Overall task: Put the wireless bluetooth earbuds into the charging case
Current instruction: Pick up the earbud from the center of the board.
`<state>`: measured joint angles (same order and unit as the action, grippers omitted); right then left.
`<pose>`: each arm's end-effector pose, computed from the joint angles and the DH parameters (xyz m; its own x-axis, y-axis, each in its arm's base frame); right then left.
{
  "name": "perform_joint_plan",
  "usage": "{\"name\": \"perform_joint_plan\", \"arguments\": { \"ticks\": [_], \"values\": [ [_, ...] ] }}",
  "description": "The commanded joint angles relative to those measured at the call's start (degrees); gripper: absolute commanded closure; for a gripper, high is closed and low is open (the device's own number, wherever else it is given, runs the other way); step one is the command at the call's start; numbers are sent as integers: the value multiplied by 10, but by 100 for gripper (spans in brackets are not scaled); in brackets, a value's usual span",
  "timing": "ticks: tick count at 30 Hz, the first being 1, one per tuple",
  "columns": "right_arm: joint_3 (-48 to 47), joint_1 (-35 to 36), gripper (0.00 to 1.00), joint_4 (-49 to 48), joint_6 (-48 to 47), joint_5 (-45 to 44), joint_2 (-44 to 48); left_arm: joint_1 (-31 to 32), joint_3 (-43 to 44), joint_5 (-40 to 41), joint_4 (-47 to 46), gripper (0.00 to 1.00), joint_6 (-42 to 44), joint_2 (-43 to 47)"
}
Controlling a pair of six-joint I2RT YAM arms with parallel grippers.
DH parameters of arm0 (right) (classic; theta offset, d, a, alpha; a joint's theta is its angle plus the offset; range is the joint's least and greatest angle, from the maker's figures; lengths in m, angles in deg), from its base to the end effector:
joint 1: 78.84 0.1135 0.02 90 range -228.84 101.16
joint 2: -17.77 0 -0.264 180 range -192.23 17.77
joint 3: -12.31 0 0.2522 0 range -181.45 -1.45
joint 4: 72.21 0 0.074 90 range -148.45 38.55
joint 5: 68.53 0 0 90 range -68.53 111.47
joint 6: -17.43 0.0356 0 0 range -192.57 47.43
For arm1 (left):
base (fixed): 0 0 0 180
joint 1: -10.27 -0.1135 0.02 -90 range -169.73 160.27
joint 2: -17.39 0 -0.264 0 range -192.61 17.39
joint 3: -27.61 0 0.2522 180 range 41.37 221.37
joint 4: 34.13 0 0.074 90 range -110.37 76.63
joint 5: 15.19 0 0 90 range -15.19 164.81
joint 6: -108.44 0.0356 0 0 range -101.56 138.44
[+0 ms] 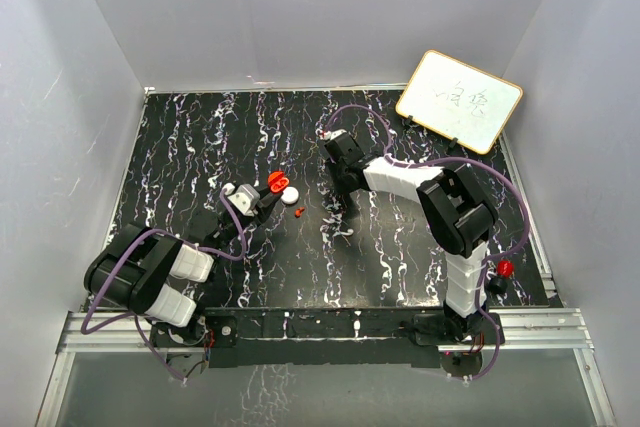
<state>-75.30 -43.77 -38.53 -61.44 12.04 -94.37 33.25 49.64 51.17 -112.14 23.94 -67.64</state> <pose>0.3360 0.2287 0.1606 -0.7784 -0.3138 -0.5438 -0.3525 0.9351 -0.0350 0.1920 -0.0969 0.1794 0.3058 -0.0343 -0.9515 0.6881 0.6987 0.1959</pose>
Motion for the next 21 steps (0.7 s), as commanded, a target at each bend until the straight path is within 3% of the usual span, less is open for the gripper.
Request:
{"name": "perform_joint_plan", "arguments": {
  "ticks": [1,13,21],
  "values": [
    [-22,-8,88,3,13,12,12,-2,13,-12,-106,100,4,0],
    [-2,-77,100,-57,116,190,150,-3,40,9,-107,100,15,-24],
    [36,-105,100,-148,242,273,215,-3,100,5,-107,100,15,-64]
  ]
}}
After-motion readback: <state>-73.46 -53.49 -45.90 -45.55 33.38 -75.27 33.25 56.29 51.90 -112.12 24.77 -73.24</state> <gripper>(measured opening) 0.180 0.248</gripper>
